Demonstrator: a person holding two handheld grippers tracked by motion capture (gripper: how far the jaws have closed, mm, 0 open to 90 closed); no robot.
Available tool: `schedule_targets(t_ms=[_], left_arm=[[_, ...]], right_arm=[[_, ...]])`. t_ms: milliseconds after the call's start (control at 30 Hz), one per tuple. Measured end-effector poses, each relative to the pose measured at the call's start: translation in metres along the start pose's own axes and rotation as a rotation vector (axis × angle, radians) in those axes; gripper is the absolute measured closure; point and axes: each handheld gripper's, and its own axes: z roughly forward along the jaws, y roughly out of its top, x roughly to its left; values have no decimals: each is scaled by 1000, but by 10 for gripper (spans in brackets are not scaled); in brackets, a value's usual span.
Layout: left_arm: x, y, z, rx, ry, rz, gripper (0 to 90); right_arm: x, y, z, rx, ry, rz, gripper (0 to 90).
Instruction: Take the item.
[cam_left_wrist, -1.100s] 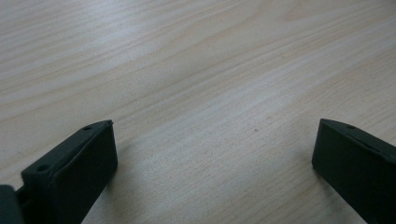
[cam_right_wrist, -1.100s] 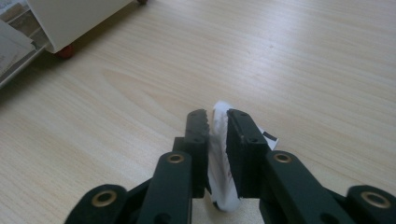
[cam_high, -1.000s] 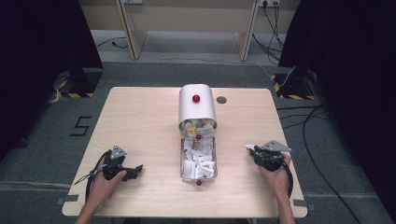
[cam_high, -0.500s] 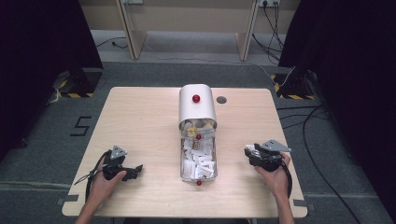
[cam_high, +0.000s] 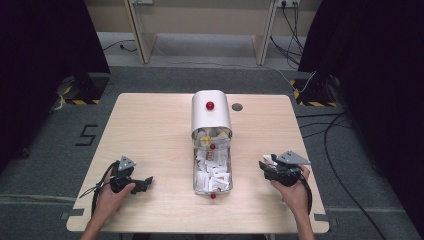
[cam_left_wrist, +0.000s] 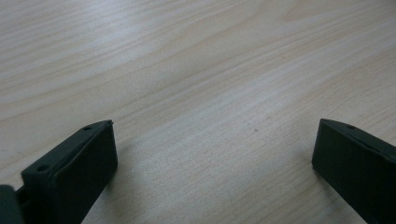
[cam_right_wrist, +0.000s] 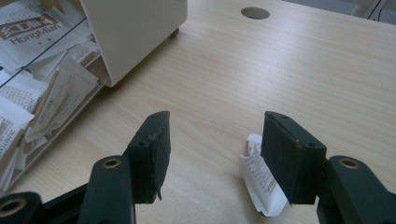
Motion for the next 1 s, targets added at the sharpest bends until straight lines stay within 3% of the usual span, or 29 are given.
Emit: schedule_targets(t_ms=[400,667,1000], left_arm=[[0,0,0,0,0,0,0],[0,0,0,0,0,0,0],[0,0,0,0,1,1,0]], right_arm=[[10,-13,-13,33,-1,-5,343],[9,-21,-17,61,2,4,343],[19,-28,-17,75,12,-5,343]])
